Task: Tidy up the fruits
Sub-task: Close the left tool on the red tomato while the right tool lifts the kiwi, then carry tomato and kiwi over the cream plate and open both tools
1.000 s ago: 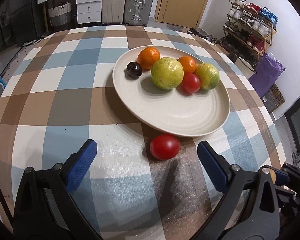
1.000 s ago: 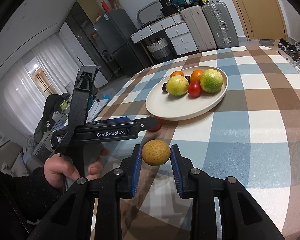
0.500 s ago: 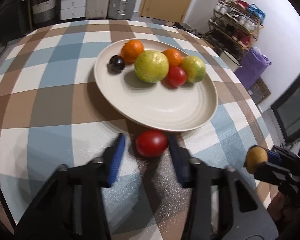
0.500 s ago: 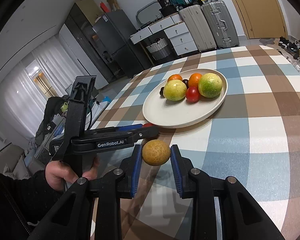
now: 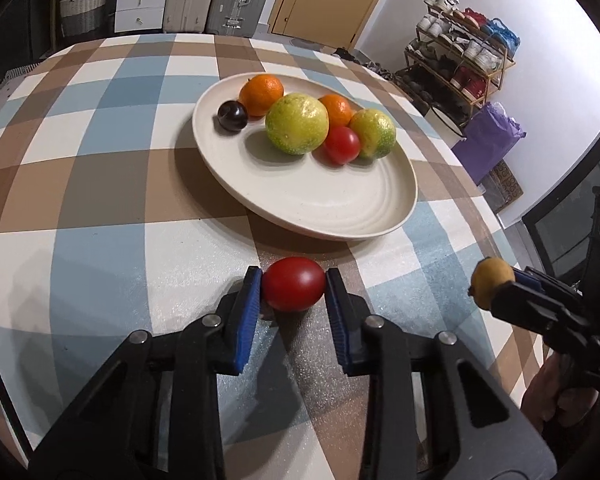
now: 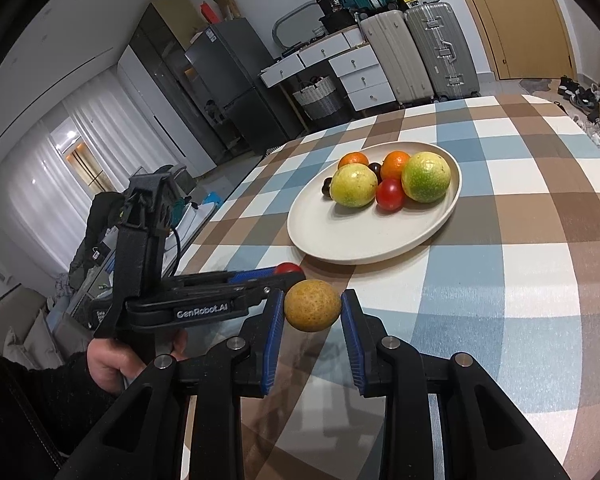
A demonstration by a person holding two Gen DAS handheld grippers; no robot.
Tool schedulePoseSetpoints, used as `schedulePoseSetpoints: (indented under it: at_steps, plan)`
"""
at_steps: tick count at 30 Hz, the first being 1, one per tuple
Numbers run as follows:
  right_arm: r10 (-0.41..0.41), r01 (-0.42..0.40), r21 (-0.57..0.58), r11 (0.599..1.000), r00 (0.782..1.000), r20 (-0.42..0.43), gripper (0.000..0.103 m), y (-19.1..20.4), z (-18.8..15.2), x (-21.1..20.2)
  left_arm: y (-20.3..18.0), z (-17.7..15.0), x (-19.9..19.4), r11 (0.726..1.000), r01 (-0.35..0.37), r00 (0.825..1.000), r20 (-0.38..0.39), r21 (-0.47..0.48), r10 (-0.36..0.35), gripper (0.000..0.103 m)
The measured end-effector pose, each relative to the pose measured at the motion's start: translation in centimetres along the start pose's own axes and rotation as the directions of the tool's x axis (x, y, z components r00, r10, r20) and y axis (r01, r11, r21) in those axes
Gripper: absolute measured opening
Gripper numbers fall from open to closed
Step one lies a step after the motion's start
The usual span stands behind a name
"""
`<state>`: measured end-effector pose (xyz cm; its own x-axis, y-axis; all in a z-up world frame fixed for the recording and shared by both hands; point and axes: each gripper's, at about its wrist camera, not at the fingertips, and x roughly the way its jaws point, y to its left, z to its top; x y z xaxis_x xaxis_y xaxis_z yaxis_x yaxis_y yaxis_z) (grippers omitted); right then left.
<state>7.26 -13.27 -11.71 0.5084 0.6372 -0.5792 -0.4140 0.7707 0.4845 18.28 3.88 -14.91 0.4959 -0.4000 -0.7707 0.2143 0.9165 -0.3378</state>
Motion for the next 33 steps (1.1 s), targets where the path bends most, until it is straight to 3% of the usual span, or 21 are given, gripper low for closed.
schedulePoseSetpoints:
  at_steps: [9, 18, 33]
  plan:
    - [0.002, -0.002, -0.021, 1.000, 1.000, 0.024, 0.029, 0.5, 2.0, 0.3, -0.3, 0.8, -2.6, 1.000, 0.018, 0.999, 0.047, -0.009, -0.017, 0.029]
    - [-0.001, 0.002, -0.035, 0.999, 0.999, 0.047, 0.029, 0.6, 4.8, 1.5, -0.4, 3.9, -4.5, 1.000, 0.001, 0.995, 0.099, -0.001, -0.001, 0.029]
    - [-0.026, 0.025, 0.026, 0.999, 1.000, 0.013, 0.029, -1.2, 7.7, 5.1, 0.6, 8.6, -1.8, 0.999, -0.032, 0.997, 0.077, 0.000, 0.032, 0.029]
